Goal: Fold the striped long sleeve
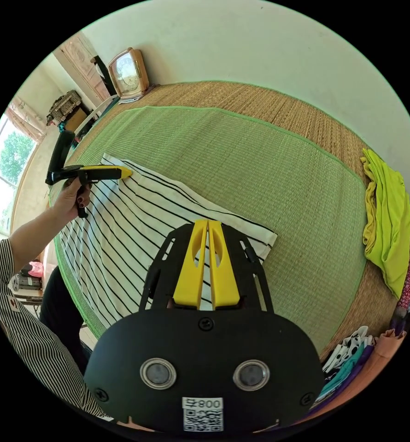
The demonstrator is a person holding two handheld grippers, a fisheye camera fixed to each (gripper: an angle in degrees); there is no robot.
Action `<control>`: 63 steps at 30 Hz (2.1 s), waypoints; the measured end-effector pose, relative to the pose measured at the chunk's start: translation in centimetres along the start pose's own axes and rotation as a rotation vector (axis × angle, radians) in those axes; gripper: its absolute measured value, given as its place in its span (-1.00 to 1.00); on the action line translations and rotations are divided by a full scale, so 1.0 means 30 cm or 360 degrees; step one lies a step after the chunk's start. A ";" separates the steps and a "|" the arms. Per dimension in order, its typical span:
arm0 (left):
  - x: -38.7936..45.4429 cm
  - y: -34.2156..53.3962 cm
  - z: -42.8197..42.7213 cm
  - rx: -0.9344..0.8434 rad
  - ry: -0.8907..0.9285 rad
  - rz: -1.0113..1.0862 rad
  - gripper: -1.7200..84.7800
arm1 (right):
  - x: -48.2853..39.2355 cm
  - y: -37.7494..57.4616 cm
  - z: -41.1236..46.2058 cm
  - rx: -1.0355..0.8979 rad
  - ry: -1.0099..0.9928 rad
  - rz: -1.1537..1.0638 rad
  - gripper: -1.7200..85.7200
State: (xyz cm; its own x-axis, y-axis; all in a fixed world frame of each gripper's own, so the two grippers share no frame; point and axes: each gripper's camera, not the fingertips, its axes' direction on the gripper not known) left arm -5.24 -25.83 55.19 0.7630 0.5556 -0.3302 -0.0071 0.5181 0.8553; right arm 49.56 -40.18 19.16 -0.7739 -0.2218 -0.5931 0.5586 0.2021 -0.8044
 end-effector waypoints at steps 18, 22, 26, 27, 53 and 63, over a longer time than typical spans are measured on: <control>0.086 0.053 0.097 -0.0022 -0.0112 0.0127 -0.94 | 0.082 0.050 0.053 0.0032 -0.0196 0.0220 -0.96; 0.108 0.074 0.045 0.0073 -0.0072 0.0119 -0.95 | 0.078 0.063 0.053 0.0031 -0.0188 0.0215 -0.96; 0.128 0.078 0.018 0.0113 -0.0076 0.0116 -0.95 | 0.077 0.080 0.038 0.0060 -0.0176 0.0210 -0.96; 0.127 0.078 0.022 0.0106 -0.0077 0.0109 -0.95 | 0.082 0.084 0.035 0.0071 -0.0178 0.0222 -0.96; 0.396 0.177 -0.081 0.0002 -0.0052 0.0292 -0.93 | 0.046 0.213 0.056 0.0093 -0.0032 0.0089 -0.96; 0.407 0.205 -0.228 0.0046 -0.0009 0.0201 -0.89 | 0.134 0.292 0.079 0.0128 -0.0097 0.0243 -0.96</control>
State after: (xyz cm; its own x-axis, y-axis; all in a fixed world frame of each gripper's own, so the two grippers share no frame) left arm -0.38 -11.40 53.70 0.7610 0.6115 -0.2167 -0.0848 0.4248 0.9013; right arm 52.05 -41.57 9.65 -0.6600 -0.2523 -0.7076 0.6922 0.1617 -0.7033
